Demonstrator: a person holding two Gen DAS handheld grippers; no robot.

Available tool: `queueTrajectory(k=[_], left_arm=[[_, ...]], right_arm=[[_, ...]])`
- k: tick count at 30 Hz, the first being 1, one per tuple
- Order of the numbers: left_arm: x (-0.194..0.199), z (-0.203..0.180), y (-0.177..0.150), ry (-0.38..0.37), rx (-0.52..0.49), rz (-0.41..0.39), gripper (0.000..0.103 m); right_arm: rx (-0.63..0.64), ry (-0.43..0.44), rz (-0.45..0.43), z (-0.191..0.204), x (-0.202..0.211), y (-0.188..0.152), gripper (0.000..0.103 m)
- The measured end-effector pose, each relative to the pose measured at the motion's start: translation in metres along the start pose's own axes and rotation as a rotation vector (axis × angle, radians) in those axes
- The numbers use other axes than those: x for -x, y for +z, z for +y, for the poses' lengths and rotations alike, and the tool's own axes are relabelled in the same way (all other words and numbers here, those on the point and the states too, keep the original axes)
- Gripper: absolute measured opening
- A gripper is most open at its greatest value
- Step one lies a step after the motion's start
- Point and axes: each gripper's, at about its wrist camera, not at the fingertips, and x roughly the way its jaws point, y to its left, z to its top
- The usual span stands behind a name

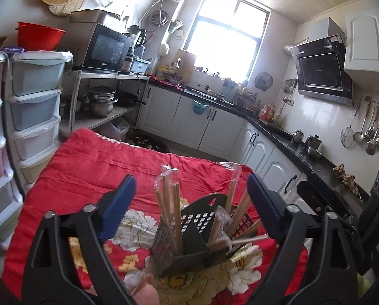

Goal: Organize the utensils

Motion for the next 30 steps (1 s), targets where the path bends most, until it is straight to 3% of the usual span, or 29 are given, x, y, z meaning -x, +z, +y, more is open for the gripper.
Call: queueTrajectory(k=[4, 14, 30], left_arm=[[0.013, 0.001, -0.006, 0.001, 0.002, 0.0, 0.092], [0.037, -0.002, -0.029, 0.001, 0.003, 0.019, 0.092], [0.037, -0.006, -0.102, 0.021, -0.031, 0.146, 0.092]], right_arm=[[0.003, 0.001, -0.014, 0.003, 0.018, 0.0, 0.081], [-0.009, 0.013, -0.018, 0.01, 0.053, -0.008, 0.093], [-0.009, -0.01, 0.172, 0.025, 0.065, -0.073, 0.096]])
